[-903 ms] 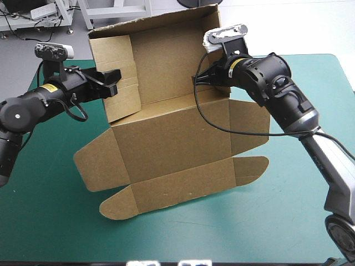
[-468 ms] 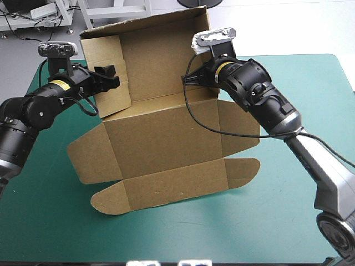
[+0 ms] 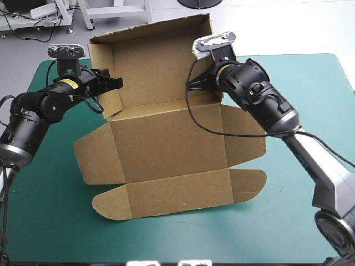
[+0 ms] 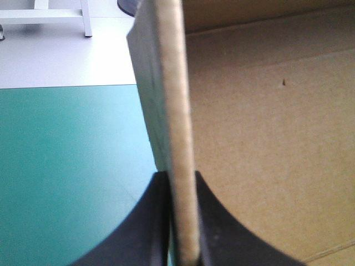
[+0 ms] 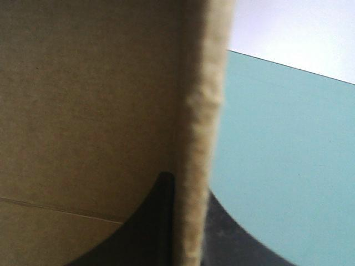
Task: Fold the box
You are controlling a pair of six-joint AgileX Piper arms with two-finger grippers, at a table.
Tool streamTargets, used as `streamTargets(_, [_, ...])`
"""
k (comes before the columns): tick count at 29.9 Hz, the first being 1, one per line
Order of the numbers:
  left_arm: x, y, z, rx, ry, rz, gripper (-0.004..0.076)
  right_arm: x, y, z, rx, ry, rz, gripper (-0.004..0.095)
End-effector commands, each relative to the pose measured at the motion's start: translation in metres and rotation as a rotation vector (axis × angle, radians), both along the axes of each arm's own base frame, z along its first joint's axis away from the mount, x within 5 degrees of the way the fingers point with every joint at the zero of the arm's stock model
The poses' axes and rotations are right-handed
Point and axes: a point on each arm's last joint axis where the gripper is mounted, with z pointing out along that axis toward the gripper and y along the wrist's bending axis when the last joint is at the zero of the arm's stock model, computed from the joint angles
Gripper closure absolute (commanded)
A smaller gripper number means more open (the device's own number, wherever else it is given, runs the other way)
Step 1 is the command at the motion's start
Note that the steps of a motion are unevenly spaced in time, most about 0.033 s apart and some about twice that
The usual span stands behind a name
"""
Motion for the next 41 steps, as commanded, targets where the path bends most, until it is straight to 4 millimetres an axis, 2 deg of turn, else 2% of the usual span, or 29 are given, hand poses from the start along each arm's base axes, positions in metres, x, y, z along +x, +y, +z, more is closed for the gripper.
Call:
streamTargets(1, [-0.014,-0.01,0.025,-0.07,-0.085,-0.046,0.0729,-0.01,-0.002,0.022,0.05,-0.052,0.077,0.0932])
streamTargets(10, [-0.02,-0.012,0.007,0.034,0.087,-0.105,0.0729,-0.004,-0.041,-0.01,-0.09,0.313,0.092,0.0932])
streamTargets(13, [-0.023,-0.01,0.002,0.076,0.143,-0.114,0.0729,-0.003,-0.046,-0.011,-0.1,0.327,0.092,0.0932])
streamTargets(20, [-0.019,-0.012,-0.011,0.154,0.344,-0.152,0.0729,-0.001,-0.039,-0.017,-0.074,0.357,0.13,0.0932])
streamTargets(28, [0.006,-0.02,-0.025,0.18,0.493,-0.186,0.0729,0.008,-0.029,-0.032,-0.043,0.418,0.156,0.0932])
streamTargets(33, [0.02,-0.029,-0.031,0.128,0.51,-0.21,0.0729,0.017,-0.018,-0.05,-0.029,0.48,0.171,0.0932])
streamTargets(37, [0.025,-0.041,-0.035,0.139,0.489,-0.237,0.0729,0.025,-0.012,-0.066,-0.023,0.527,0.173,0.0932])
streamTargets(41, [0.028,-0.052,-0.039,0.15,0.471,-0.254,0.0729,0.028,-0.007,-0.071,0.01,0.541,0.184,0.0932])
